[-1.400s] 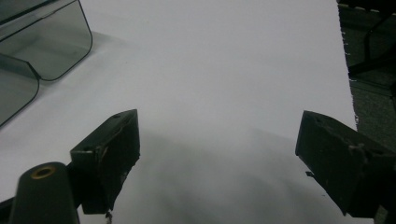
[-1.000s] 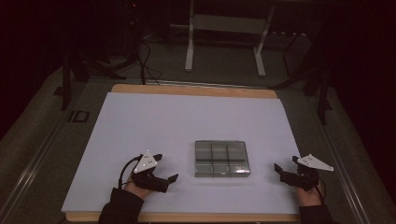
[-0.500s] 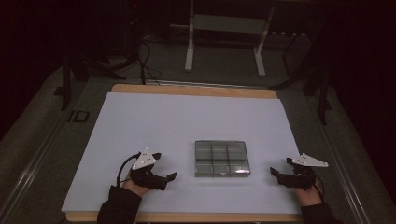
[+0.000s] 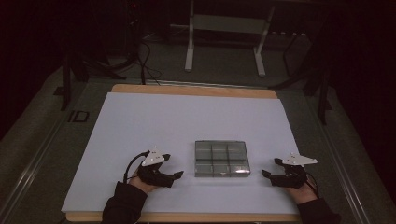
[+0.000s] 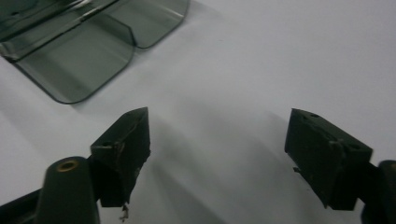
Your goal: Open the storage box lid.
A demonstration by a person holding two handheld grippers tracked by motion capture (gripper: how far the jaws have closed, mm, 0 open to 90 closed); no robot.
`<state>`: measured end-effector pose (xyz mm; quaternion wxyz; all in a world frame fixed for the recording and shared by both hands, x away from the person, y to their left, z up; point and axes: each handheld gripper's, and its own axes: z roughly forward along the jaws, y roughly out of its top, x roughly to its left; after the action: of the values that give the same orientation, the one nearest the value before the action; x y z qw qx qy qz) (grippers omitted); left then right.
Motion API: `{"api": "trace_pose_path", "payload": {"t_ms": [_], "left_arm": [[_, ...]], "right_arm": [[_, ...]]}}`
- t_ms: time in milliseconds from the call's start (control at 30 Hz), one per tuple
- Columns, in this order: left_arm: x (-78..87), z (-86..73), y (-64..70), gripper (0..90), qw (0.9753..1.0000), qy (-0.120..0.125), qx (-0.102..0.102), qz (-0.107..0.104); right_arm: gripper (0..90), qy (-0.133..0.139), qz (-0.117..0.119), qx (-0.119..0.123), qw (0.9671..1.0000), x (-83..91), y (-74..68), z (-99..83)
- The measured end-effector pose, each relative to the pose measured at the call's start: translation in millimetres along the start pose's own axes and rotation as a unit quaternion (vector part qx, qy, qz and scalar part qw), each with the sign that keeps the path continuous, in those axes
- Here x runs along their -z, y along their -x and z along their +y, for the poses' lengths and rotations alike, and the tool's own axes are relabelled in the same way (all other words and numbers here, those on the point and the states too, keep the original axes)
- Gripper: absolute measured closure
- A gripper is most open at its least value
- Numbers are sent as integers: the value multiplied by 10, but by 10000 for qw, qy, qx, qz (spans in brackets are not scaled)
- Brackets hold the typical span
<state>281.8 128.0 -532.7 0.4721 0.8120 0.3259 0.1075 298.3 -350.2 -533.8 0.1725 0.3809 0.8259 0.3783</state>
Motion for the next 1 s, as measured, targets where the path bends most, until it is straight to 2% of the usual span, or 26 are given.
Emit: {"api": "trace_pose_path", "payload": {"t_ms": [67, 167, 267, 467, 600, 733, 900, 1000], "left_arm": [[-30, 17, 13, 179, 10000, -63, -22, 24], [-75, 43, 30, 257, 9999, -97, -73, 6], [-123, 76, 52, 352, 9998, -129, -118, -10], [-248, 123, 72, 533, 9995, -266, -170, -8], [-328, 135, 101, 637, 9990, -359, -271, -59], [-384, 158, 116, 728, 9982, -479, -363, -71], [-402, 187, 126, 807, 9983, -368, -445, -102], [-410, 193, 140, 856, 9976, -346, -570, -168]], "right_arm": [[249, -21, 43, 75, 10000, -26, -11, 15], [311, 28, 139, 126, 9998, -50, -22, 44], [360, 7, 233, 155, 9996, -88, -51, 81], [470, -32, 338, 386, 9987, -192, -164, 149], [581, -78, 463, 517, 9976, -246, -220, 188], [699, 16, 559, 469, 9973, -257, -221, 220], [826, 19, 550, 773, 9955, -246, -251, 250], [879, -6, 609, 816, 9948, -260, -261, 259]]}}
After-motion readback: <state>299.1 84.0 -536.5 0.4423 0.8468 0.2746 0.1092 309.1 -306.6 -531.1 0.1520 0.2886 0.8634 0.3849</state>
